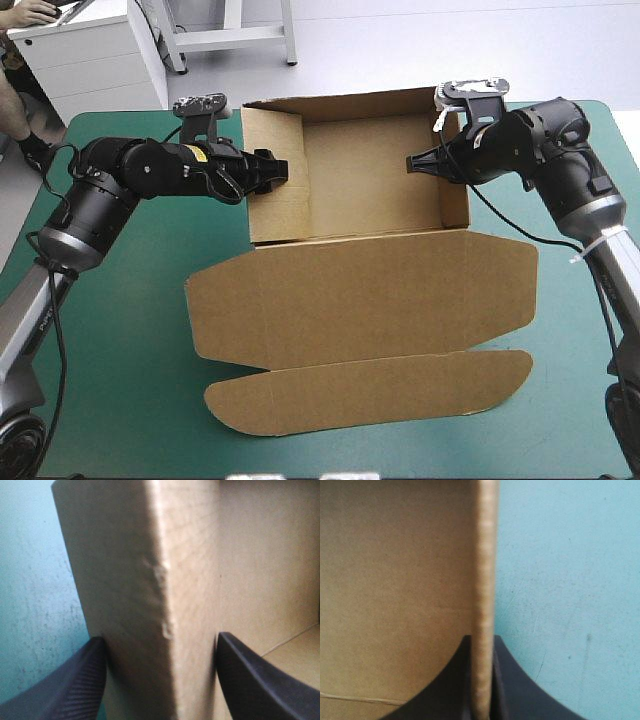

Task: Fold the box

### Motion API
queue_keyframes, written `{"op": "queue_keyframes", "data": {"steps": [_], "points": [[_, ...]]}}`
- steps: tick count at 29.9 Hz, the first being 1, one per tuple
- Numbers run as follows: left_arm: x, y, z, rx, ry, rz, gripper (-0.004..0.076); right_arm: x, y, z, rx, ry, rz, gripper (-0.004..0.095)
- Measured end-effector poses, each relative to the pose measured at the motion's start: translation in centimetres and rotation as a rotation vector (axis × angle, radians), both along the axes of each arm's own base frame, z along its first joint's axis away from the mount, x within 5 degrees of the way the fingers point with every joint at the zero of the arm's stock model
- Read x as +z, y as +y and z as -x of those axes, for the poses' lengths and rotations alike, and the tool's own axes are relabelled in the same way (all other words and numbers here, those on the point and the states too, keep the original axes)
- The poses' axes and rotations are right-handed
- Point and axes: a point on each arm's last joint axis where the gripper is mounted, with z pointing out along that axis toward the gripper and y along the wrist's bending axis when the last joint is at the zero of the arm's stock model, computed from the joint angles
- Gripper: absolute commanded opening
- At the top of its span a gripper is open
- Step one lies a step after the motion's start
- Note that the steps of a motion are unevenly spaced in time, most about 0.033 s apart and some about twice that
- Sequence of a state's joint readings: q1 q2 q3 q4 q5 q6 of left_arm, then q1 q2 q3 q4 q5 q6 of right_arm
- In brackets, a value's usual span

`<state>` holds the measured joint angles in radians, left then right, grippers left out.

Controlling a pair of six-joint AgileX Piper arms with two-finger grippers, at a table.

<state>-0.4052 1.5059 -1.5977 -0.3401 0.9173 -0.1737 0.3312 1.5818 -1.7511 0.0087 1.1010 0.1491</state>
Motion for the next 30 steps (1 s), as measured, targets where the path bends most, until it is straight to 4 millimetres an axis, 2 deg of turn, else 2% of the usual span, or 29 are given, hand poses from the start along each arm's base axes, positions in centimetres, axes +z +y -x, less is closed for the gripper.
{"op": "queue_keyframes", "data": {"steps": [6,9,12,14,15,22,27,30], "points": [[-1.2,-0.3,-0.5,-0.012,0.056,-0.027,0.0442,0.0,0.0,0.0,-0.005,0.008,0.001,-0.0014],[-1.4,-0.4,-0.7,-0.012,0.065,-0.031,0.0384,-0.1,0.0,0.1,-0.008,0.011,-0.001,-0.0014],[-1.5,-0.4,-0.7,-0.013,0.06,-0.039,0.021,-0.1,-0.1,0.0,-0.009,0.009,0.005,-0.0014],[-1.5,-0.4,-0.7,-0.01,0.048,-0.058,0.0017,-0.1,-0.1,0.1,-0.011,0.011,0.005,-0.0014],[-1.5,-0.4,-0.8,-0.003,0.04,-0.068,-0.0002,0.0,-0.1,0.1,-0.014,0.011,0.001,-0.0014],[-2.3,-0.6,-1.1,0.032,0.014,-0.176,-0.001,0.2,-0.1,0.5,-0.026,0.023,-0.009,-0.0014],[-2.9,-0.6,-1.2,0.067,0.053,-0.227,-0.001,0.1,0.0,0.7,-0.021,0.045,-0.018,-0.0014],[-4.0,-0.9,-1.8,0.062,0.1,-0.245,-0.001,-0.4,0.0,0.8,-0.032,0.094,-0.006,-0.0014]]}}
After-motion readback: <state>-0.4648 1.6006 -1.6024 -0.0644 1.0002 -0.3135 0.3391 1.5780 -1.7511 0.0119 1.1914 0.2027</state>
